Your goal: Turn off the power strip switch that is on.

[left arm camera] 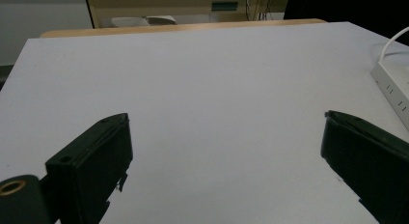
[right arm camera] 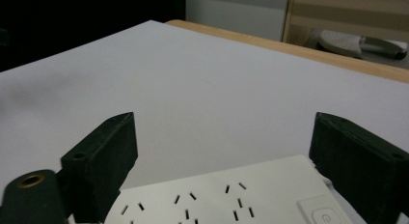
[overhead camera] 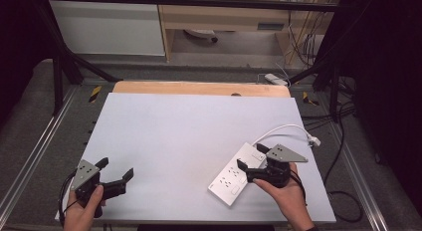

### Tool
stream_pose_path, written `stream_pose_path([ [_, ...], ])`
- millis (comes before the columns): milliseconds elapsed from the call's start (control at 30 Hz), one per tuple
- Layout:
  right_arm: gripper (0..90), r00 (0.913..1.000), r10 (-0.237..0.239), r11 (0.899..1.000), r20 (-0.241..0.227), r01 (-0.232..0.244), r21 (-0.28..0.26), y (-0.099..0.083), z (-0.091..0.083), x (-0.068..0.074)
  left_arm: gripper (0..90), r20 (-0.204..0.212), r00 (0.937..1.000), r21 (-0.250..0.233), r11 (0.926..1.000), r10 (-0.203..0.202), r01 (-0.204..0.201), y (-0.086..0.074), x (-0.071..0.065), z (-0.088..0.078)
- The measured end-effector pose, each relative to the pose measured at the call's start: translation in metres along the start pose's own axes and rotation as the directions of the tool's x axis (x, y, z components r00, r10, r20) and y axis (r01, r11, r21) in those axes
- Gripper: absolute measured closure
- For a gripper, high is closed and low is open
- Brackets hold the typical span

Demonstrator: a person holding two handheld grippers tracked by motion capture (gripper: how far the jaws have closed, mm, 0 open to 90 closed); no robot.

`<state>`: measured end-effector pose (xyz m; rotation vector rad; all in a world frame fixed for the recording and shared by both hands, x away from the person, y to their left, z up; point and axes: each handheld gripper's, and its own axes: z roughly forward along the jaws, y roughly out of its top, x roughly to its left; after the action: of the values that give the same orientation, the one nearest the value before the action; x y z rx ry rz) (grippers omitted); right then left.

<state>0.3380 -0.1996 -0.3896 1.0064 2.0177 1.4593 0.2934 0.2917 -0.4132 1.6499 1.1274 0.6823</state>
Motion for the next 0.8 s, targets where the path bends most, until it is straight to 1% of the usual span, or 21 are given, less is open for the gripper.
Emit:
stream_pose_path([
  [67, 4.6, 0.9999, -0.002, 1.000, 0.012, 0.002, -0.025, 0.001, -0.002, -0.001, 4.0, 0.001, 1.0000, -0.001, 1.0000, 0.000, 0.000, 0.000, 0.000, 0.000],
  [167, 2.4, 0.9995, -0.004, 0.998, 0.031, 0.006, -0.055, 0.003, -0.006, -0.002, 4.0, 0.004, 1.0000, -0.004, 1.0000, -0.002, 0.003, 0.000, 0.000, 0.000],
  [267, 2.1, 0.9991, 0.004, 0.997, 0.042, -0.001, -0.079, 0.004, -0.011, -0.004, 4.0, 0.006, 1.0000, -0.004, 1.0000, 0.001, -0.001, 0.000, 0.000, -0.001],
  [433, 1.6, 0.9987, 0.004, 0.994, 0.050, 0.001, -0.109, 0.006, -0.022, -0.007, 4.0, 0.007, 1.0000, -0.005, 1.0000, -0.001, 0.001, 0.000, 0.000, -0.001],
  [533, 1.6, 0.9980, 0.010, 0.993, 0.062, -0.003, -0.122, 0.006, -0.028, -0.011, 4.0, 0.008, 1.0000, -0.004, 1.0000, 0.002, -0.002, 0.000, 0.000, -0.001],
  [633, 1.5, 0.9974, 0.007, 0.991, 0.072, 0.003, -0.131, 0.006, -0.035, -0.016, 4.0, 0.009, 1.0000, -0.004, 1.0000, 0.001, -0.001, 0.001, 0.000, -0.001],
  [800, 1.5, 0.9952, 0.022, 0.989, 0.096, -0.008, -0.148, 0.004, -0.046, -0.023, 4.0, 0.008, 1.0000, -0.006, 1.0000, 0.001, -0.001, 0.001, 0.000, -0.001],
])
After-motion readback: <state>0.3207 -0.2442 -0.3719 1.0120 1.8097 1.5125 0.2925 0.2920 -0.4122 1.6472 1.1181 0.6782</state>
